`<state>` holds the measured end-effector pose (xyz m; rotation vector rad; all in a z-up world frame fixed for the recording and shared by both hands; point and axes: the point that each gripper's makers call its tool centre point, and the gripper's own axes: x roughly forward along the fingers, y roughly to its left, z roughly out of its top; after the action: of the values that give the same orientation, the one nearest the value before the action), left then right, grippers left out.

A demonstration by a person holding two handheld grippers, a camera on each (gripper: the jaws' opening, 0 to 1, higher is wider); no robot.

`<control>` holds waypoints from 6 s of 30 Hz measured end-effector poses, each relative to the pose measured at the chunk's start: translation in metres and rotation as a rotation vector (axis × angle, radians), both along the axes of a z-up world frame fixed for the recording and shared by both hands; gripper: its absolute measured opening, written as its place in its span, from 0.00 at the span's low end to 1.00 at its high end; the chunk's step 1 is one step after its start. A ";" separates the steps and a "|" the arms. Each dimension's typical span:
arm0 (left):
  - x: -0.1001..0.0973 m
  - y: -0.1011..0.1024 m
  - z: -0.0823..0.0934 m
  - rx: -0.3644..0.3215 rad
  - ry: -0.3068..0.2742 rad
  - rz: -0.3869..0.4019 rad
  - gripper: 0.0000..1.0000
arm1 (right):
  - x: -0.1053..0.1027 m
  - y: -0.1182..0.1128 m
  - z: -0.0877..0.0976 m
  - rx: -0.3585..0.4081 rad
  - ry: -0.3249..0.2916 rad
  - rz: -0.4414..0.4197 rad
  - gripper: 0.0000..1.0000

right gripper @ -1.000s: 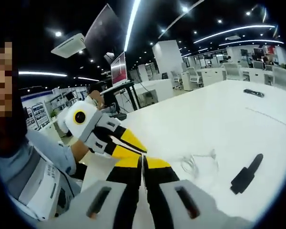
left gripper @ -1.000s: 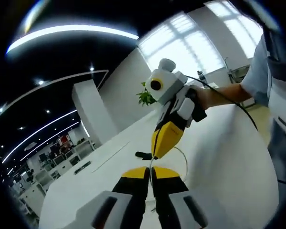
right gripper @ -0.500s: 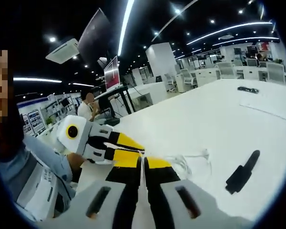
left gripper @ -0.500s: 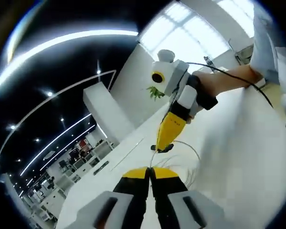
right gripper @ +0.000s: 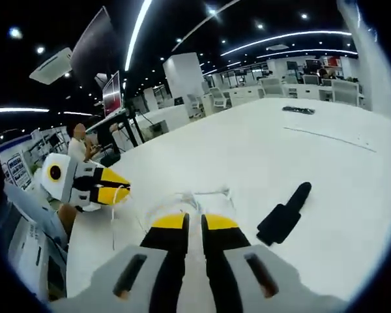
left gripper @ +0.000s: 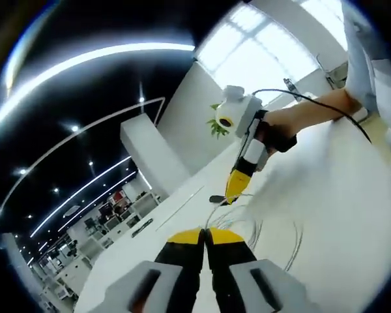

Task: Peel open the Velcro strap on the desktop, arrange the wired earphones neatly onto it, and close the Velcro strap to secure them.

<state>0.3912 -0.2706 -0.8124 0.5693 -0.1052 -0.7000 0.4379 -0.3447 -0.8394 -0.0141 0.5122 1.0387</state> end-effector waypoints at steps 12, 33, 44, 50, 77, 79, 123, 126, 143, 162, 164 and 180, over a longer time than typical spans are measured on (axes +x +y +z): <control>0.000 0.005 0.008 -0.015 -0.026 0.014 0.06 | 0.008 0.029 0.000 -0.139 -0.161 0.094 0.11; -0.002 0.006 0.012 -0.031 -0.036 0.017 0.06 | 0.019 0.037 -0.013 -0.269 -0.206 0.129 0.05; 0.012 -0.005 0.009 0.025 -0.026 0.049 0.06 | -0.002 0.030 0.015 -0.188 -0.313 0.074 0.04; 0.015 -0.007 0.005 0.060 -0.043 0.070 0.06 | -0.013 0.029 0.019 -0.130 -0.309 0.070 0.04; 0.019 -0.011 -0.002 0.121 -0.053 0.059 0.07 | -0.042 0.044 0.030 -0.069 -0.367 0.189 0.03; 0.019 -0.012 -0.001 0.121 -0.064 0.061 0.07 | -0.042 0.044 0.031 -0.058 -0.360 0.193 0.04; 0.009 -0.002 0.029 0.055 -0.195 0.107 0.07 | -0.013 0.019 -0.015 0.012 0.072 0.063 0.08; 0.009 -0.001 0.029 0.058 -0.197 0.110 0.07 | -0.014 0.020 -0.014 0.015 0.072 0.065 0.05; 0.018 -0.002 0.011 0.135 -0.168 0.137 0.07 | -0.033 0.029 0.025 0.038 -0.139 0.131 0.03; 0.019 -0.001 0.011 0.136 -0.164 0.139 0.08 | -0.053 0.041 0.035 0.063 -0.201 0.242 0.03; 0.020 -0.001 0.010 0.139 -0.164 0.139 0.08 | -0.054 0.041 0.035 0.066 -0.204 0.249 0.03; 0.019 0.002 0.014 0.129 -0.174 0.146 0.06 | -0.031 0.027 0.039 0.101 -0.188 0.146 0.08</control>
<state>0.4103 -0.2689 -0.7981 0.7536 -0.1791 -0.5166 0.4067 -0.3173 -0.8006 -0.0601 0.2906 1.1917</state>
